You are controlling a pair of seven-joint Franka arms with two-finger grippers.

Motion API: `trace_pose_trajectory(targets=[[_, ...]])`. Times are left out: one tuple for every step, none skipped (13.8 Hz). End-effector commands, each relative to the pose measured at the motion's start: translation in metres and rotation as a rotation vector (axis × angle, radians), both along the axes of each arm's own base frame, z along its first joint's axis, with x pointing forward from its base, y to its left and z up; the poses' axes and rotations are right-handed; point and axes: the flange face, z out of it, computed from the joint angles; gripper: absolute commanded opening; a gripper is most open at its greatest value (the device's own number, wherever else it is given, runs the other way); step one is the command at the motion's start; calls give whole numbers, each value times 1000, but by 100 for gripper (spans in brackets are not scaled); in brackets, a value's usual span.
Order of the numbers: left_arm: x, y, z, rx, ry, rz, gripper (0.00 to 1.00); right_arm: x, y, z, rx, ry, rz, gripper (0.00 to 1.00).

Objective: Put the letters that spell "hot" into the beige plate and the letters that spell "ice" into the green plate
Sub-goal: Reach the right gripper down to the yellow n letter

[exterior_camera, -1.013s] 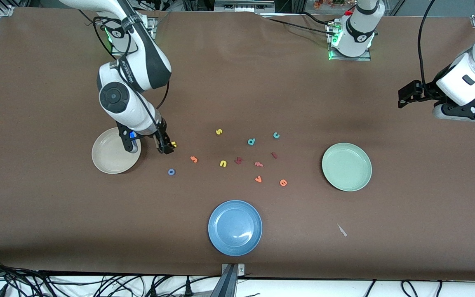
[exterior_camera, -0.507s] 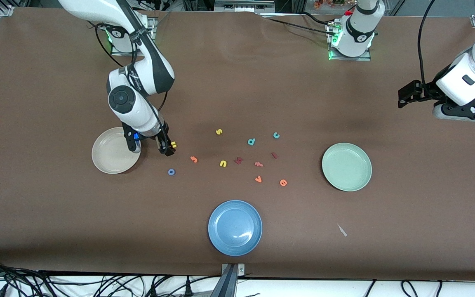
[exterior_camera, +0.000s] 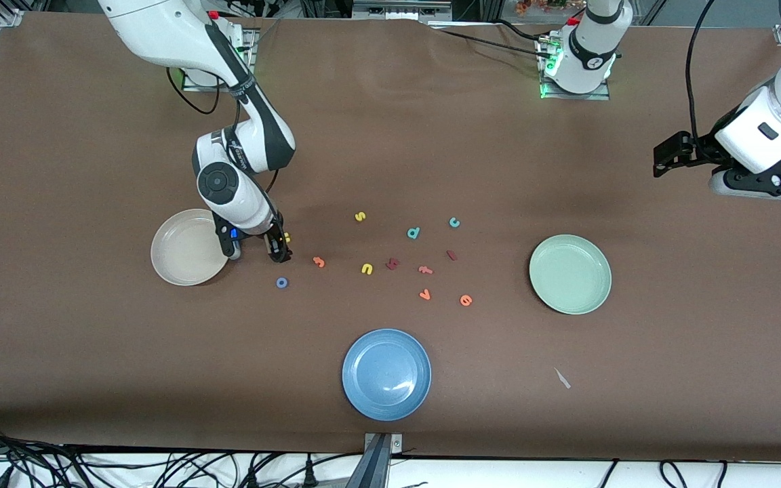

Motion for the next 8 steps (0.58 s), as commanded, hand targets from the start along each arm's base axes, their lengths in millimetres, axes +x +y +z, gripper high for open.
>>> trace_pose_trajectory(targets=[[-2, -10, 5, 10, -1, -25, 100, -1, -1, -9, 1, 8, -18, 100], [0, -12, 1, 10, 6, -28, 100, 0, -2, -11, -1, 10, -20, 100], [2, -13, -2, 10, 5, -28, 100, -1, -4, -13, -3, 13, -20, 99], [6, -13, -8, 8, 16, -30, 100, -1, -5, -16, -4, 15, -19, 99], [6, -13, -12, 8, 24, -30, 100, 0, -6, -18, -4, 14, -20, 99], [6, -13, -11, 8, 25, -30, 100, 0, -6, -20, -4, 12, -21, 98], [7, -17, -3, 9, 10, -38, 100, -1, -6, -22, -6, 15, -19, 94], [7, -29, 4, 7, -4, -59, 100, 0, -6, -22, -5, 13, -18, 92]])
